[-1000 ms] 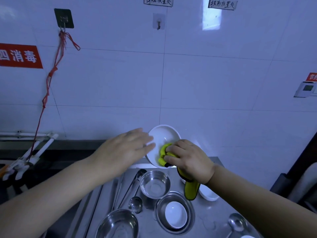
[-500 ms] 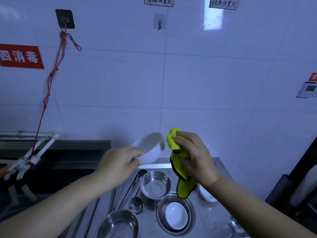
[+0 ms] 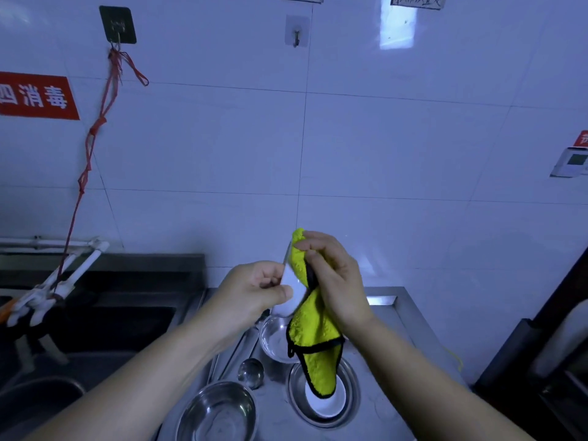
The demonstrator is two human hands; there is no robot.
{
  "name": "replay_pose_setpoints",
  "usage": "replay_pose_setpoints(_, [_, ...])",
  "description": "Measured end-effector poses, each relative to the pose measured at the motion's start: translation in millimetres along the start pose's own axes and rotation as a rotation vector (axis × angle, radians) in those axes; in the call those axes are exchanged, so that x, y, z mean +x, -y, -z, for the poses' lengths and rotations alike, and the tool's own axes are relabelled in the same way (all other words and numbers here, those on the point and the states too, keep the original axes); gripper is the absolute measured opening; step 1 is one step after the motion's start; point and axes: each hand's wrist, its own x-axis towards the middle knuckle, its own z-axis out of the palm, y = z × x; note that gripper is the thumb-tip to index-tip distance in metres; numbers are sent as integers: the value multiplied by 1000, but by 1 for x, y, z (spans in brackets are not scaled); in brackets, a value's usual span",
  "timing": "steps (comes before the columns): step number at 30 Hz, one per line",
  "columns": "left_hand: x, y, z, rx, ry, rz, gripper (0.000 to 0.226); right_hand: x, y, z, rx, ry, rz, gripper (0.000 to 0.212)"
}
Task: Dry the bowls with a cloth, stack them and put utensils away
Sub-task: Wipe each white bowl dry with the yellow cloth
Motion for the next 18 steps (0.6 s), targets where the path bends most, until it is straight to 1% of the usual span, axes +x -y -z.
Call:
replay_pose_setpoints(3, [-4, -4, 1, -96, 2, -6, 21, 11, 3, 10, 225, -19, -162, 28])
replay_pose_setpoints(5, [-5, -6, 1, -135, -8, 0, 16, 12, 4, 12, 278, -48, -206, 29])
replay_pose_setpoints(6, [-4, -6, 0, -137, -19, 10, 17, 11, 3, 10, 251, -42, -189, 24])
replay_pose_setpoints(8, [-1, -6, -1, -157, -54, 41, 21, 4, 4, 5, 157, 7, -103, 4])
replay_pose_setpoints(10, [3, -7, 1, -228, -101, 66, 20, -5, 2, -1, 19, 27, 35, 19])
replay_pose_setpoints(13, [10, -13, 7, -350, -165, 78, 20, -22, -6, -10, -72, -40, 216, 14])
replay_pose_setpoints(15, [11, -15, 12, -396, -189, 67, 19, -33, -19, -10, -60, -104, 217, 12])
replay_pose_setpoints(17, [9, -15, 12, -394, -171, 57, 19, -36, -27, -8, -29, -154, 123, 11])
replay_pose_setpoints(18, [8, -14, 12, -385, -158, 56, 19, -34, -28, -6, -22, -169, 77, 15])
